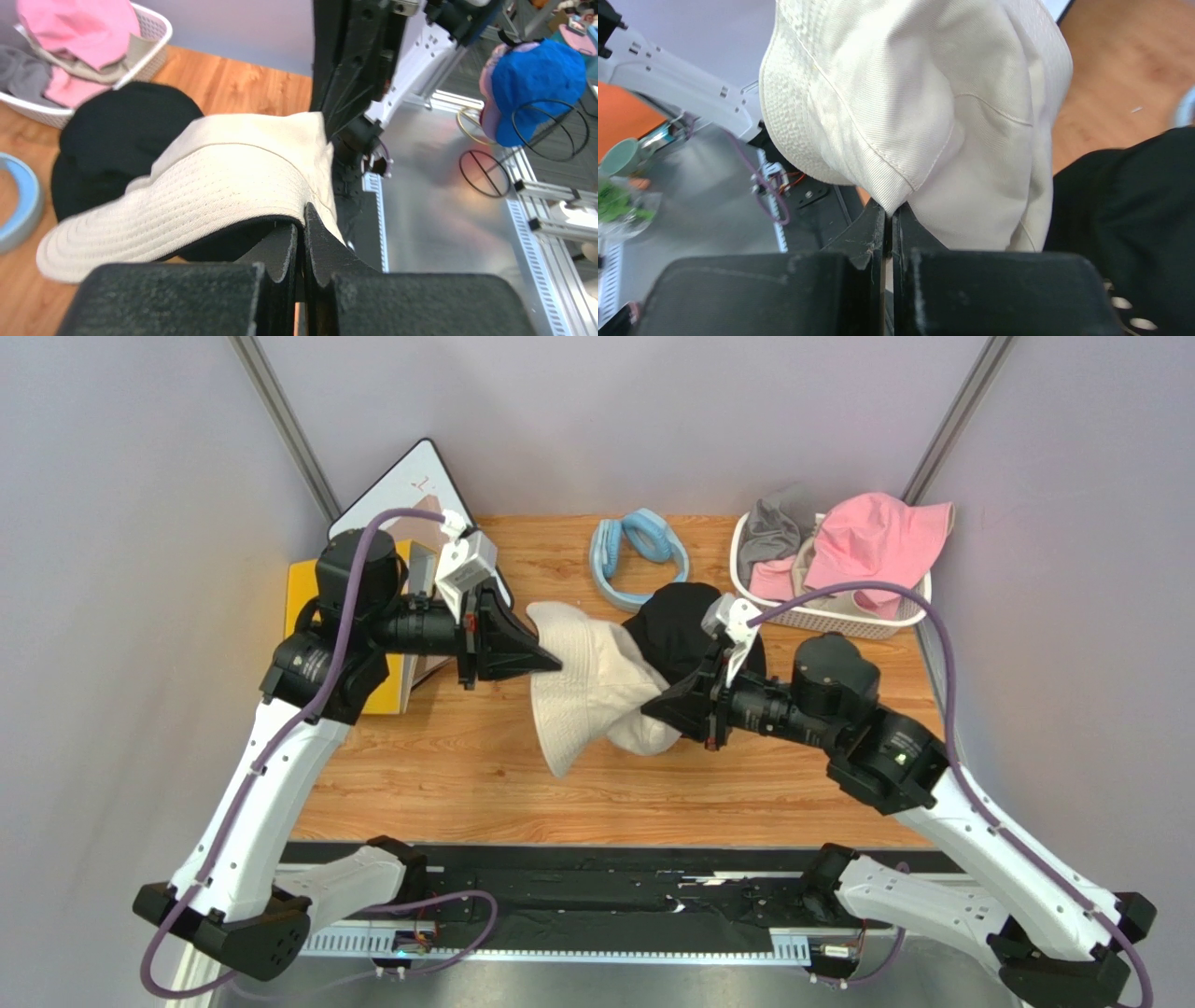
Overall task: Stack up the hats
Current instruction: Stack the hat on the hat.
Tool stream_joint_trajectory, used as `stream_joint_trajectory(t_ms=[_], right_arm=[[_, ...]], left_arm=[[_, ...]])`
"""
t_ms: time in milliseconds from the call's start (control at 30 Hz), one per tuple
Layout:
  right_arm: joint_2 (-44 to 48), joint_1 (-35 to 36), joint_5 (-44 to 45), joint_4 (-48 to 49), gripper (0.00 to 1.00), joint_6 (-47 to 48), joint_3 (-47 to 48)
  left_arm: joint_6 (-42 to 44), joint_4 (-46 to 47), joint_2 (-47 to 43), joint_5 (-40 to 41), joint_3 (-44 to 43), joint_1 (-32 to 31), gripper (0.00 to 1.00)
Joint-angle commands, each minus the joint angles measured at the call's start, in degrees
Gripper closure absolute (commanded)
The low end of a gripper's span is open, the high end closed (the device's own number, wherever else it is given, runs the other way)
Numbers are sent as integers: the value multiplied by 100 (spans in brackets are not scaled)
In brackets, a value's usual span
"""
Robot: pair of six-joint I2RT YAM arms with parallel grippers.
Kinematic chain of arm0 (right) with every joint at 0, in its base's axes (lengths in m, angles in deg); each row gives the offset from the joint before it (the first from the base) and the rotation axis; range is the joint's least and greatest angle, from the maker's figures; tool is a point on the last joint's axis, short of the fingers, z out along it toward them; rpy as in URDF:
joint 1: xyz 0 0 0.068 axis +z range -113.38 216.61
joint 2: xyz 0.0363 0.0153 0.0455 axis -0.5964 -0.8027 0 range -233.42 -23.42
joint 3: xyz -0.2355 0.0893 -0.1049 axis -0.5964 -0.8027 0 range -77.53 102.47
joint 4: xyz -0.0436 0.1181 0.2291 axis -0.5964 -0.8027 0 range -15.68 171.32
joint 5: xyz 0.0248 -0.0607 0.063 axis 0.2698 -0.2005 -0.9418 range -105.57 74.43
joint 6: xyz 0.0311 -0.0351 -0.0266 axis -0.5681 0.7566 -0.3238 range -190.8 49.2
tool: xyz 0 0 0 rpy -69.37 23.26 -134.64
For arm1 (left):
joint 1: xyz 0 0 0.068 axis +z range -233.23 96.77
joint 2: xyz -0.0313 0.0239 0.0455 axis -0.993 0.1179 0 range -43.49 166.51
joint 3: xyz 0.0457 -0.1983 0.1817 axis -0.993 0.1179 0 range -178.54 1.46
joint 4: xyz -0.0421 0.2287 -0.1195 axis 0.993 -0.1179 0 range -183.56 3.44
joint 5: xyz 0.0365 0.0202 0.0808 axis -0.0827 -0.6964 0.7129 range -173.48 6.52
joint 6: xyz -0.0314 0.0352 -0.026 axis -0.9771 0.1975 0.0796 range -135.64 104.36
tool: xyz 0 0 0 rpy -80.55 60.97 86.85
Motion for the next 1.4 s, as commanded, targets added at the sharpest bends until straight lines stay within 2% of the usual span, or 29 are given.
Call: stream_joint_trajectory(t_ms=[0,67,233,300,400,533,667,800,933,1100,1367], right_arm=[[35,11,1155,-867,100,611,1061],[-44,2,1446,-1123,100,813,1379],[-98,2,2860,-1836,100,1095,2179],[-106,2,3535,-2020,100,1165,2321],[-98,11,3959,-2284,100,1192,2663],[17,3,4066,-2539,100,1200,3068],[43,2,4409,-2751,100,1279,3323],[-141,2,4637,-2908,100,1244,3446],[-448,11,4918,-2900,100,1262,3429],[-704,11,5515,-2918,100,1367,3481],[-862,2,5647,-3040,100,1604,4061]], left_arm=[[-334,343,629,948,-872,-426,100],[-396,334,938,1237,-1285,-689,100],[-397,317,1852,2028,-1946,-1112,100],[-370,317,2246,2126,-2254,-1217,100],[-483,291,2739,1951,-2720,-1305,100],[-493,334,2917,2152,-2984,-1490,100],[-589,659,3031,2267,-2862,-1516,100],[-563,686,3460,2285,-2931,-1525,100],[-291,511,3786,2627,-3089,-1490,100],[-308,448,4234,2583,-3345,-1455,100],[-501,721,4595,2566,-3494,-1464,100]])
